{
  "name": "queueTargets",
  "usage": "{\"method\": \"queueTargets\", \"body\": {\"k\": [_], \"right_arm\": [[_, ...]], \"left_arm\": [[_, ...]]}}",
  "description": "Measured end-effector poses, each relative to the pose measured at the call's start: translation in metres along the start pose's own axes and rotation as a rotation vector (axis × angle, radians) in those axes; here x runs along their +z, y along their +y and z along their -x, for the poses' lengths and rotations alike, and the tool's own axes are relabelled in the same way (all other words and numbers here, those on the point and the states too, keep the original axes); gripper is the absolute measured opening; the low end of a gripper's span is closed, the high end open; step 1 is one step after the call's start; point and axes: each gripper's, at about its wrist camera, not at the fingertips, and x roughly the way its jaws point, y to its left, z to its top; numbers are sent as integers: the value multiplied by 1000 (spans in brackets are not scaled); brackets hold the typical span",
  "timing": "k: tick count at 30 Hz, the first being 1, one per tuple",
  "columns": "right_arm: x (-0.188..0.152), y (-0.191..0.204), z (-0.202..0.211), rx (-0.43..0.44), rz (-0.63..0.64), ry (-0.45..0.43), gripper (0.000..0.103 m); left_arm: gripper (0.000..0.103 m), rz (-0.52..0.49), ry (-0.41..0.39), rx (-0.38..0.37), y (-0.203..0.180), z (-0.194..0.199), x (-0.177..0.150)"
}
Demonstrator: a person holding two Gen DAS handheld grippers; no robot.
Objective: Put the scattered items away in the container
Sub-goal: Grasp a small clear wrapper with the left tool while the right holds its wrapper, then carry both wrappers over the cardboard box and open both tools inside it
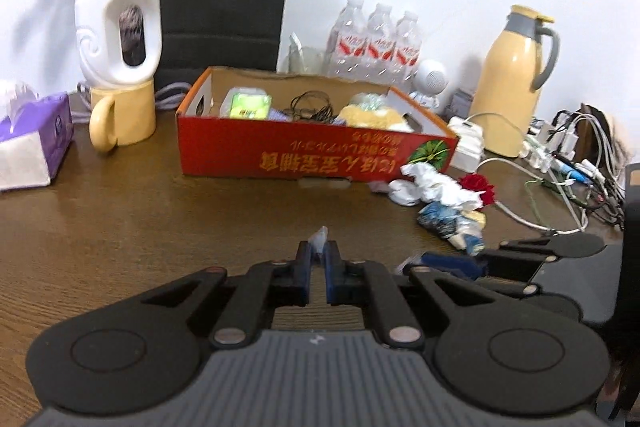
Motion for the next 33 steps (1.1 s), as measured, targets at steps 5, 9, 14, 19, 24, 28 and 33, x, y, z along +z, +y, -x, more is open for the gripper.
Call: {"method": "queueTargets", "body": {"k": [5, 9, 14, 19, 24, 28, 33], "right_arm": [[-6, 11, 25, -10, 0, -52, 10], [-8, 16, 62, -29, -19, -148, 10], [-12, 21, 111, -62, -42, -269, 10], [-25, 32, 152, -81, -69, -363, 10], [-36, 34, 176, -68, -108, -419, 10], [-23, 27, 170, -66, -104, -421, 10], [16, 2, 147, -57, -122, -433, 10]], "left_arm": [[7, -28, -59, -6, -15, 27, -3], [7, -38, -95, 0, -22, 48, -10], [7, -71, -157, 7, -36, 78, -23], [7, -87, -222, 26, -48, 109, -38], [7, -97, -263, 12, -52, 125, -40], [7, -71, -257, -16, -45, 113, -20], [7, -67, -292, -15, -44, 82, 23]]}}
